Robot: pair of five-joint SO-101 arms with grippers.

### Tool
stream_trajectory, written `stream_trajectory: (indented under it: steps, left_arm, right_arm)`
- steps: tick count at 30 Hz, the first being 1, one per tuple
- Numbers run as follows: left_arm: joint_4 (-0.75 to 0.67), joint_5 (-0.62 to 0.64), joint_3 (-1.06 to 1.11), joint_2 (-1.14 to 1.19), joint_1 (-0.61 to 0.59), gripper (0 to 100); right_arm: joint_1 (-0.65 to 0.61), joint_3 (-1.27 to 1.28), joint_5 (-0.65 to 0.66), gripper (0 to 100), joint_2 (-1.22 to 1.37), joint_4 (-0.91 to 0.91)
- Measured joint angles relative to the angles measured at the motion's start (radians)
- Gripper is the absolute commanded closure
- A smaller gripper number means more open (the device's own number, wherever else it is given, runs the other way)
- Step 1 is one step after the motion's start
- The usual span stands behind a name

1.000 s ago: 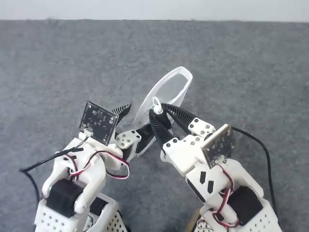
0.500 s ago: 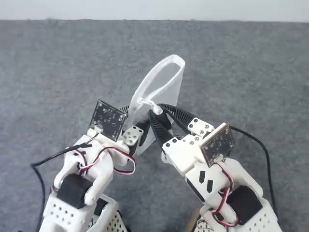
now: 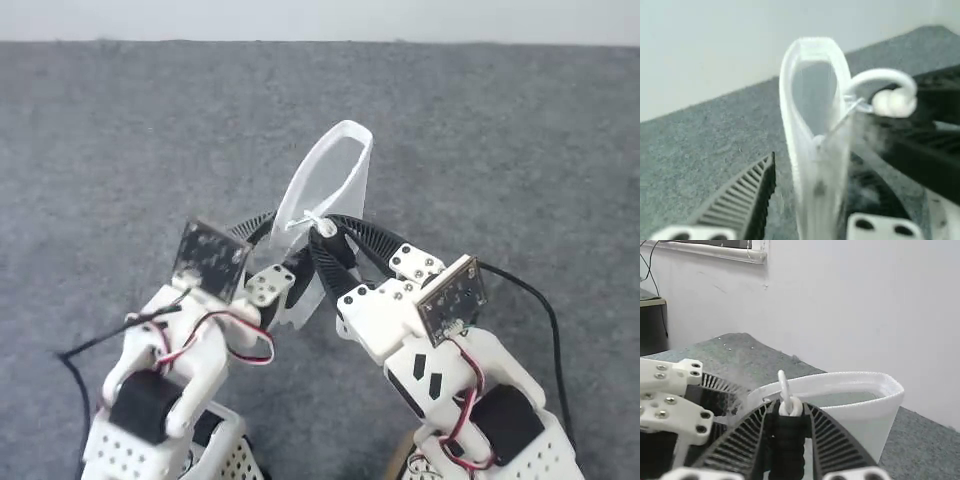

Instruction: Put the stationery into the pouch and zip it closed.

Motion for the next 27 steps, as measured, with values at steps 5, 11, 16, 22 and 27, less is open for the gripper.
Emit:
stream_trajectory:
  steps: [5, 11, 16, 22, 27]
  left_arm:
    - [-0.037, 0.000, 0.060, -0.138, 0.000, 80]
    - [-0.061, 0.000, 0.127, -0.192, 0.000, 82]
    - [-0.061, -0.002, 0.127, -0.196, 0.000, 82]
    - [-0.066, -0.002, 0.127, -0.196, 0.000, 86]
    - [-0.084, -0.002, 0.141, -0.199, 0.002, 88]
  right_arm:
    - [0.000, 0.000, 0.000, 99.2, 0.000, 0.000]
    - [0.000, 0.000, 0.000, 99.2, 0.000, 0.000]
    - [0.000, 0.000, 0.000, 99.2, 0.000, 0.000]
    - [0.000, 0.000, 0.000, 99.2, 0.000, 0.000]
    - [0.000, 0.000, 0.000, 99.2, 0.000, 0.000]
